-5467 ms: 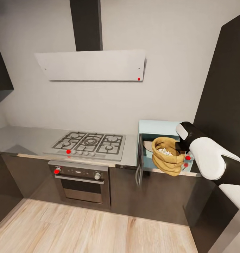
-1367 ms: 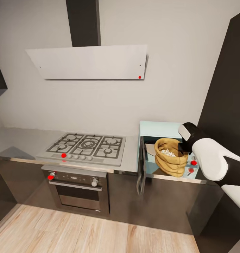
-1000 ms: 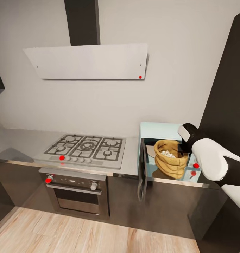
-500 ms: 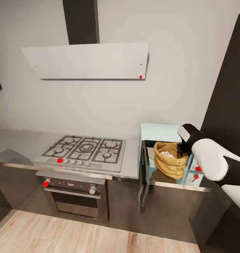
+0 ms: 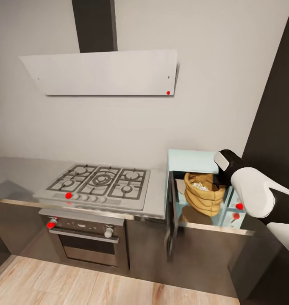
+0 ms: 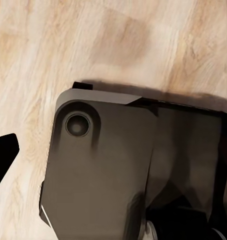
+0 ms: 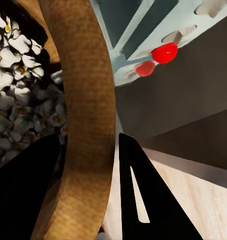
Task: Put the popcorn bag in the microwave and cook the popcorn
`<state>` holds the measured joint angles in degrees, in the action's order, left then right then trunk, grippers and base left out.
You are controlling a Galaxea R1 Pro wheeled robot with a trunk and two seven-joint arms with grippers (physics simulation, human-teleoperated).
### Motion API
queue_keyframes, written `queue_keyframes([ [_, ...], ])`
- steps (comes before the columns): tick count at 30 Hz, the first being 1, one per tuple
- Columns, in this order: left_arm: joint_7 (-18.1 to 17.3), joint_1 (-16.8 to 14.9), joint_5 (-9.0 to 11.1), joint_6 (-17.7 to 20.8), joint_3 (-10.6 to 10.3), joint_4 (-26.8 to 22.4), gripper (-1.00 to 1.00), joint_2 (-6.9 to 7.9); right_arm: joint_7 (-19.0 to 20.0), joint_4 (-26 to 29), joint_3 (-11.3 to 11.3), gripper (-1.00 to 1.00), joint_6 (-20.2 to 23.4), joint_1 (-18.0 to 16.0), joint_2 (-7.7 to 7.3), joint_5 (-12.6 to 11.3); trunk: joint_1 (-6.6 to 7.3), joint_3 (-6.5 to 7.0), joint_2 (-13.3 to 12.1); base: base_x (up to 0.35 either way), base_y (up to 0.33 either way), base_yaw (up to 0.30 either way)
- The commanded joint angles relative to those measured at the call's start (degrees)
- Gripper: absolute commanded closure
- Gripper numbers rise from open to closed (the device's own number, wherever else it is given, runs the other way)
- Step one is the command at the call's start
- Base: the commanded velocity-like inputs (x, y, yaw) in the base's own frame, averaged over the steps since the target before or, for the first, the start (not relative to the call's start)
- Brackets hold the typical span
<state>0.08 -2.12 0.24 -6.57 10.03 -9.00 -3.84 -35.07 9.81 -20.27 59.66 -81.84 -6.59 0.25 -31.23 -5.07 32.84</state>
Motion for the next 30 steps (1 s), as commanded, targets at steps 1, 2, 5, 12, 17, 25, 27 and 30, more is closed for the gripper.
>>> queue_keyframes([
  [1, 0.0, -0.1, 0.0, -0.1, 0.3, 0.0, -1.0, -0.02, -0.3, 1.9, 0.4, 1.0, 0.3, -0.1, 0.0, 1.4, -0.04, -0.1, 0.1, 0.224, -0.151, 0.0],
  [2, 0.0, 0.0, 0.0, -0.1, 0.3, 0.0, -1.0, -0.01, -0.3, 1.9, 0.4, 1.0, 0.3, -0.1, 0.0, 1.4, -0.04, -0.1, 0.1, 0.115, -0.077, 0.0],
  [5, 0.0, 0.0, 0.0, -0.1, 0.3, 0.0, -1.0, 0.02, -0.3, 1.9, 0.3, 1.0, 0.3, -0.1, 0.0, 1.4, -0.04, -0.1, 0.1, 0.036, -0.024, 0.0],
  [12, 0.0, 0.0, 0.0, -0.1, 0.3, 0.0, -1.0, 0.01, -0.3, 1.9, 0.4, 1.0, 0.3, -0.1, -0.08, 1.4, -0.04, -0.1, 0.1, 0.003, -0.002, 0.0],
  [17, 0.0, -0.1, 0.0, 0.0, 0.3, 0.0, -1.0, -0.02, -0.3, 1.9, 0.4, 1.0, 0.3, -0.1, -0.09, 1.4, -0.04, -0.1, 0.1, 0.146, -0.112, 0.0],
  [25, 0.0, 0.0, 0.0, 0.1, 0.3, 0.0, -1.0, -0.02, -0.3, 1.9, 0.4, 1.0, 0.3, -0.1, -0.09, 1.4, -0.04, -0.1, 0.1, 0.036, -0.028, 0.0],
  [27, 0.0, 0.0, 0.0, 0.1, 0.3, 0.0, -1.0, -0.01, -0.3, 1.9, 0.4, 1.0, 0.3, -0.1, -0.09, 1.4, -0.04, -0.1, 0.1, 0.001, 0.0, 0.0],
  [30, 0.0, 0.0, 0.0, 0.1, 0.3, 0.0, -1.0, 0.0, -0.3, 1.9, 0.4, 1.0, 0.3, -0.1, -0.09, 1.4, -0.04, -0.1, 0.1, 0.003, 0.0, 0.0],
])
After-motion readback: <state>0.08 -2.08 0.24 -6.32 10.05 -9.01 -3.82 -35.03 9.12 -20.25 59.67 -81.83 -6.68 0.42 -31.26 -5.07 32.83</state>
